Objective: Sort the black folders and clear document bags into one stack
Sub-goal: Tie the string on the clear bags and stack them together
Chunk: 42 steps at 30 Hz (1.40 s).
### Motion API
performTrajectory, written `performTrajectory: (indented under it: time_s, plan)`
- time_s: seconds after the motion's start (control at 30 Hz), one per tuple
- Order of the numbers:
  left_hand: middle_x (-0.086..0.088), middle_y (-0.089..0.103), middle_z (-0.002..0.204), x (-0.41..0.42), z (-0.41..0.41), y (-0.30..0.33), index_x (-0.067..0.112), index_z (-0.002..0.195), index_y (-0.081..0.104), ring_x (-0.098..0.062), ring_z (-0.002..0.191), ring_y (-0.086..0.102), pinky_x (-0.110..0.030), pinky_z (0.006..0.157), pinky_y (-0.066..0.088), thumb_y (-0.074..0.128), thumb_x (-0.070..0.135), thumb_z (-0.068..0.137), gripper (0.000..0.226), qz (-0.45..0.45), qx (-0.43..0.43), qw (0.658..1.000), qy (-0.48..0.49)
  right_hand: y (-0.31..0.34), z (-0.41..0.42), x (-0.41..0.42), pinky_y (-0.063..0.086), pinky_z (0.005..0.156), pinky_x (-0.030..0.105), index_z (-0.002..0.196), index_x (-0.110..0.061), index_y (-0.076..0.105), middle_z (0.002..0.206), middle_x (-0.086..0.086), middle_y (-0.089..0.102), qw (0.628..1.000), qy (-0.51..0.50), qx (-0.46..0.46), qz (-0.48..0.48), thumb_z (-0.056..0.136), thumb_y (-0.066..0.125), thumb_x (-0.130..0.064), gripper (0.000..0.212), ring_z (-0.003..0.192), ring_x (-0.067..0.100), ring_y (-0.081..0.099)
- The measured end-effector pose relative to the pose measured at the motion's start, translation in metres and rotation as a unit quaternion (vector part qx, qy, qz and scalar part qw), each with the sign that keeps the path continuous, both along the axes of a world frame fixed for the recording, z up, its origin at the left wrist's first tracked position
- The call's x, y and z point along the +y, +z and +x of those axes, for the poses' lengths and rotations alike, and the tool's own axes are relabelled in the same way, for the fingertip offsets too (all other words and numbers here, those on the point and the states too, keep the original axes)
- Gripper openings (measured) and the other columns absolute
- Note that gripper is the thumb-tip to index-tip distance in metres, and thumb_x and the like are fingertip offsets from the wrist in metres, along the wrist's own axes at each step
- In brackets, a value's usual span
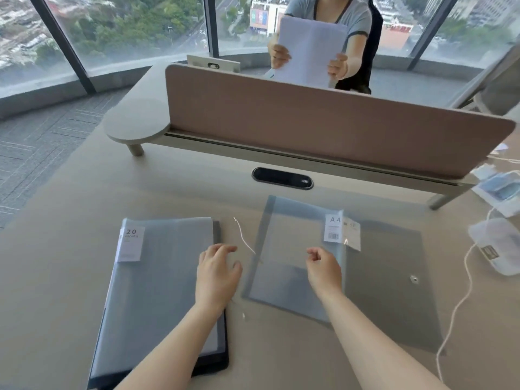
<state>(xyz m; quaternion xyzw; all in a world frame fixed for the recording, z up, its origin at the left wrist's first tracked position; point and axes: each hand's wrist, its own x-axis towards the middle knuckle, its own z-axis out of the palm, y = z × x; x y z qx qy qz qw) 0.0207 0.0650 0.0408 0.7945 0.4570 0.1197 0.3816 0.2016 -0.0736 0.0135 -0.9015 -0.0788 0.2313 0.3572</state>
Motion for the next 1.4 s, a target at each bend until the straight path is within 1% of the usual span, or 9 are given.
performTrajectory:
  time_s: [0.13, 0.3, 0.43, 0.53, 0.67, 0.8, 0.87, 1.07, 1.4]
  plan:
    - [0.0, 0.062, 0.121, -0.045, 0.047, -0.013, 0.016, 0.117, 0.068, -0.023, 0.12, 0.049, -0.019, 0.094, 0.032, 0.065, 0.015, 0.087, 0.03, -0.036, -0.004, 0.996, -0.078, 0.002, 0.037, -0.032, 0.038, 0.082, 0.025, 0.12, -0.009, 0.062, 0.117, 0.007, 0.062, 0.999, -0.003, 0.024, 0.021, 0.092, 0.047, -0.005, 0.032, 0.109, 0.025, 0.059]
    - [0.007, 0.057, 0.133, -0.095, 0.096, -0.029, 0.021, 0.127, 0.061, -0.016, 0.126, 0.046, -0.023, 0.098, 0.037, 0.062, 0.027, 0.09, 0.038, -0.049, 0.035, 0.986, -0.154, 0.006, 0.081, -0.063, 0.037, 0.083, 0.025, 0.124, -0.019, 0.058, 0.129, 0.002, 0.056, 1.0, 0.019, -0.001, 0.017, 0.093, 0.05, -0.014, 0.033, 0.115, 0.022, 0.056]
    - [0.004, 0.039, 0.154, -0.122, 0.127, -0.038, 0.024, 0.144, 0.046, -0.018, 0.142, 0.031, -0.031, 0.111, 0.033, 0.06, 0.034, 0.092, 0.055, -0.066, 0.082, 0.976, -0.193, 0.008, 0.112, -0.073, 0.037, 0.082, 0.027, 0.142, -0.027, 0.043, 0.144, -0.004, 0.044, 0.997, 0.077, 0.001, -0.02, 0.092, 0.047, -0.014, 0.052, 0.119, 0.02, 0.055]
    - [-0.001, 0.023, 0.163, -0.136, 0.145, -0.045, 0.025, 0.15, 0.037, -0.023, 0.15, 0.017, -0.034, 0.119, 0.023, 0.059, 0.043, 0.091, 0.065, -0.048, 0.119, 0.969, -0.212, 0.005, 0.132, -0.07, 0.042, 0.083, 0.031, 0.138, -0.031, 0.044, 0.146, -0.006, 0.041, 0.991, 0.126, -0.006, -0.033, 0.089, 0.044, -0.011, 0.053, 0.116, 0.019, 0.056]
    - [-0.002, 0.012, 0.166, -0.146, 0.156, -0.051, 0.028, 0.152, 0.028, -0.023, 0.152, 0.007, -0.035, 0.121, 0.013, 0.058, 0.052, 0.089, 0.074, -0.002, 0.15, 0.966, -0.213, 0.0, 0.154, -0.061, 0.042, 0.1, 0.036, 0.138, -0.027, 0.04, 0.151, -0.008, 0.036, 0.982, 0.185, -0.017, -0.034, 0.088, 0.048, -0.014, 0.053, 0.13, 0.021, 0.049]
    - [0.001, 0.006, 0.167, -0.151, 0.161, -0.057, 0.032, 0.154, 0.022, -0.022, 0.152, 0.005, -0.035, 0.121, 0.009, 0.057, 0.06, 0.085, 0.082, 0.031, 0.184, 0.96, -0.208, -0.003, 0.176, -0.048, 0.03, 0.111, 0.034, 0.153, -0.018, 0.022, 0.165, -0.006, 0.01, 0.967, 0.233, -0.014, -0.102, 0.093, 0.049, -0.02, 0.066, 0.146, 0.019, 0.028]
    - [0.001, 0.005, 0.167, -0.151, 0.162, -0.06, 0.032, 0.153, 0.023, -0.022, 0.152, 0.005, -0.035, 0.121, 0.008, 0.056, 0.062, 0.085, 0.082, 0.039, 0.193, 0.958, -0.209, -0.005, 0.185, -0.041, 0.028, 0.112, 0.033, 0.155, -0.018, 0.017, 0.165, -0.006, 0.006, 0.964, 0.239, -0.013, -0.113, 0.094, 0.048, -0.02, 0.068, 0.147, 0.02, 0.027]
    - [0.002, 0.005, 0.167, -0.15, 0.162, -0.066, 0.032, 0.152, 0.026, -0.022, 0.152, 0.005, -0.036, 0.121, 0.008, 0.057, 0.064, 0.083, 0.082, 0.048, 0.199, 0.956, -0.21, -0.009, 0.205, -0.022, 0.026, 0.115, 0.035, 0.155, -0.018, 0.017, 0.164, 0.0, 0.016, 0.965, 0.238, 0.003, -0.107, 0.094, 0.044, -0.016, 0.068, 0.147, 0.021, 0.027]
    - [0.005, 0.01, 0.165, -0.147, 0.16, -0.068, 0.033, 0.15, 0.028, -0.022, 0.15, 0.01, -0.034, 0.12, 0.011, 0.056, 0.066, 0.081, 0.081, 0.054, 0.192, 0.956, -0.214, -0.01, 0.209, -0.011, 0.04, 0.098, 0.033, 0.145, -0.015, 0.043, 0.141, 0.01, 0.04, 0.973, 0.207, -0.05, -0.091, 0.094, 0.041, -0.01, 0.051, 0.123, 0.03, 0.053]
